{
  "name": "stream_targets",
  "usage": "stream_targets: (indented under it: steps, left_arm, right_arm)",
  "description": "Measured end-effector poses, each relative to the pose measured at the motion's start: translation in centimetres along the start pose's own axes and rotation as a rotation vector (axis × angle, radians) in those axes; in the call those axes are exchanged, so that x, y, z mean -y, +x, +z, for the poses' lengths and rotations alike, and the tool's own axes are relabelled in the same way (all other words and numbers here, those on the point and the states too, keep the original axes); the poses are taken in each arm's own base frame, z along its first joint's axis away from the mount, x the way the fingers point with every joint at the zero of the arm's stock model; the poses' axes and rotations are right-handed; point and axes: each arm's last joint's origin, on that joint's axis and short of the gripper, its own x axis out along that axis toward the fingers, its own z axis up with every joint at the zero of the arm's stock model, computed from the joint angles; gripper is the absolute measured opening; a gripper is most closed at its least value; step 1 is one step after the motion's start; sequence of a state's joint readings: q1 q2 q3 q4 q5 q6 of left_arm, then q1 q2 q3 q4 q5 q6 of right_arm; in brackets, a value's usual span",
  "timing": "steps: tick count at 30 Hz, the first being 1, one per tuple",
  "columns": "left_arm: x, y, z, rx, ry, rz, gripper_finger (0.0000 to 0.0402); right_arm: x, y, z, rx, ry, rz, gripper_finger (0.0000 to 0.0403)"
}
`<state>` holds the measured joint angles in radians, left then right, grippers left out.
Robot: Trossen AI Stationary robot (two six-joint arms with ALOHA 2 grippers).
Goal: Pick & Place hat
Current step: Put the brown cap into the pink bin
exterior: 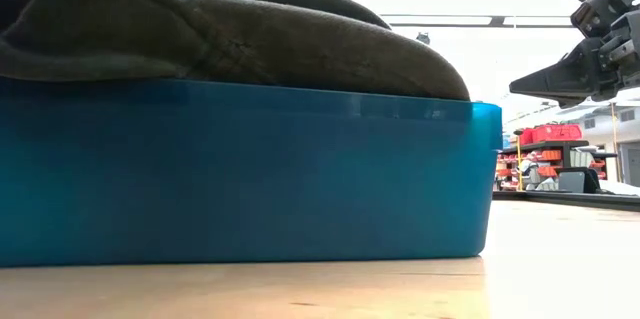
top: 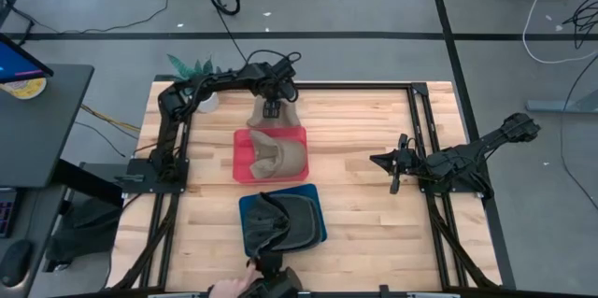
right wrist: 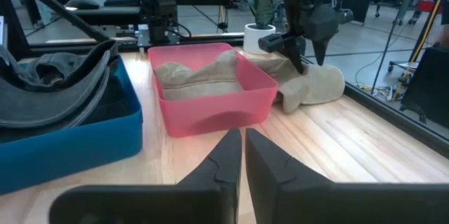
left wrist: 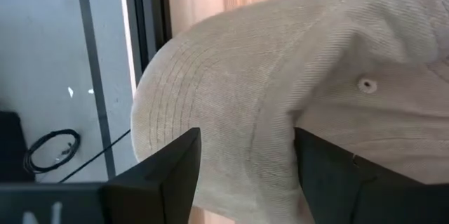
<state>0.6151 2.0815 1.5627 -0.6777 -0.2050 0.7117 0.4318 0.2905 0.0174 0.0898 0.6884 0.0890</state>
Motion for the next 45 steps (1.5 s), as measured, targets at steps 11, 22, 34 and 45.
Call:
stream_targets:
  steps: [11,22,34,45]
  left_arm:
    - [0.7,-0.2,0.5,-0.006,0.029,-0.002,0.0033]
    - [0.5,-1.4,0.6,-0.15,0.077,0.114,0.0005]
    - [-0.2,-9.9,1.3,-0.115,0.229,0.196,0.0003]
    - [3.6,-17.4,0.1,-0.068,0.404,0.105,0.0003]
  right_arm:
    - [0.0,0.0,0.0,0.0,0.0,0.0,0.0025]
    - [0.0,0.0,0.0,0.0,0.0,0.0,0.0025]
    - [0.0,0.0,0.0,0.0,0.0,0.0,0.0025]
    - [0.0,0.0,0.0,0.0,0.0,0.0,0.0025]
